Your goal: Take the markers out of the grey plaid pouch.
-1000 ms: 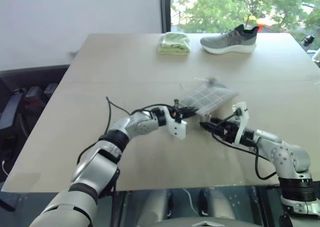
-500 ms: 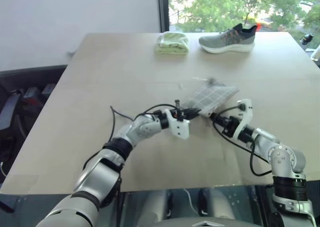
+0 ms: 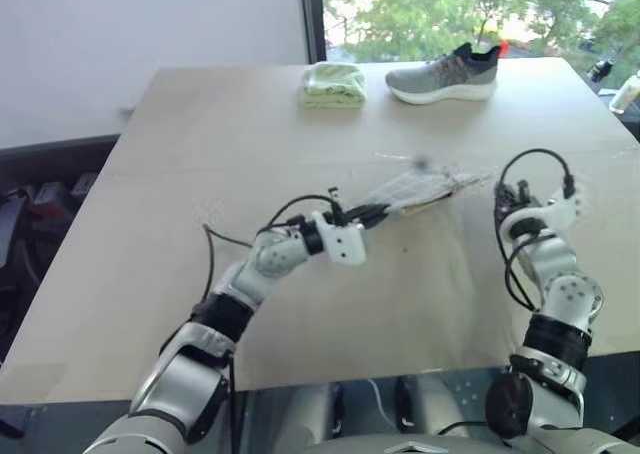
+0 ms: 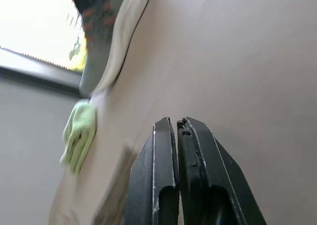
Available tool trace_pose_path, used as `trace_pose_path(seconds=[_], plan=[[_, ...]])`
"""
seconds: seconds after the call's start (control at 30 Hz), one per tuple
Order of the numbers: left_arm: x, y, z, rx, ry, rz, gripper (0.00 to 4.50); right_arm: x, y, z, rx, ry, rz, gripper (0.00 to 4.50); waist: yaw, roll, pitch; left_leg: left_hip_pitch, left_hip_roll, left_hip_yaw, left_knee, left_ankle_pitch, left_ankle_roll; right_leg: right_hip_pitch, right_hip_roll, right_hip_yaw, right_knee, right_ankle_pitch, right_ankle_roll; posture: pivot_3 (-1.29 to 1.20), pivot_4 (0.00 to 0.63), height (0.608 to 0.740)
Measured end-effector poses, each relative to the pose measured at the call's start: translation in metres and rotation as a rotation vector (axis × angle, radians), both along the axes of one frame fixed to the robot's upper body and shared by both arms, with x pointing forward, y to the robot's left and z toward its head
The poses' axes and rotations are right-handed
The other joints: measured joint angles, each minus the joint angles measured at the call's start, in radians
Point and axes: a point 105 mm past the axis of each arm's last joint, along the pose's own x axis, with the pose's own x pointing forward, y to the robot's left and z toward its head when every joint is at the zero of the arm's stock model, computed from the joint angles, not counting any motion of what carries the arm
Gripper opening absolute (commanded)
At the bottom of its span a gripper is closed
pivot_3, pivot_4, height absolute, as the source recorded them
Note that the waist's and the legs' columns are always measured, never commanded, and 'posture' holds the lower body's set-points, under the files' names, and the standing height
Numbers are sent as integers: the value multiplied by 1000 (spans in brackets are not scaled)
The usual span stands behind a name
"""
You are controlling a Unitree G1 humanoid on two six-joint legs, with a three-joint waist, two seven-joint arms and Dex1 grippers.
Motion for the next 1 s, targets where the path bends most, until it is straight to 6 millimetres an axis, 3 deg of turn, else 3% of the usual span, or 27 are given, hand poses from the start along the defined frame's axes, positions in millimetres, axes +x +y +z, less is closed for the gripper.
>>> trace_pose_path(seconds=[0.07, 0.2, 0.27, 0.37, 0.43, 0.5, 0.57, 0.63, 1.0], plan=[[1, 6, 1, -12, 16, 24, 0, -4, -18, -5, 1, 29, -96, 197, 0, 0, 0, 0, 0, 0, 0, 0, 0, 0, 0, 0, 0, 0, 0, 0, 150, 740], [-1, 9, 2, -38, 52, 30, 0, -6, -32, -10, -12, 53, -169, 197, -5, 1, 1, 1, 1, 1, 0, 0, 0, 0, 1, 1, 1, 0, 0, 0, 150, 740], [-2, 9, 3, -42, 68, 20, 0, -4, -29, -7, -91, 47, -115, 197, -7, 1, 1, 1, 1, 1, 0, 0, 0, 0, 1, 1, 1, 0, 0, 0, 150, 740], [-5, 7, 4, -52, 88, -2, 0, -5, -6, -2, -292, 27, 80, 197, -12, 2, 1, 0, 1, 1, 0, 0, 0, 0, 1, 1, 0, 0, 0, 0, 150, 740], [-7, 7, 3, -60, 112, -11, 0, -15, 30, -1, -492, -25, 345, 788, -18, 2, 1, 0, 2, 1, 0, -1, 1, 0, 1, 1, -1, 0, 0, 0, 150, 740], [-9, 7, 2, -65, 133, -20, 0, -28, 63, -3, -556, -79, 561, 1533, -20, 2, 1, 0, 3, 1, 0, -1, 2, 0, 1, 1, -1, 0, 0, 0, 150, 740], [-12, 5, 3, -64, 136, -36, 0, -41, 84, -5, -620, -102, 720, 2574, -20, 2, 1, 0, 2, 1, 0, -1, 2, 0, 1, 1, -1, 0, 0, 0, 150, 740], [-16, 4, 6, -69, 133, -55, 0, -49, 93, -7, -705, -103, 816, 3606, -19, 2, 1, 0, 2, 1, 1, -1, 2, 0, 0, 1, -1, 0, 0, 0, 150, 740], [-25, 6, 4, -40, 153, -87, 0, -56, 82, -7, -1004, -69, 930, 3606, -1, 1, 1, 0, 2, 1, 1, -1, 2, 0, 1, 1, -2, 0, 0, 0, 150, 740]])
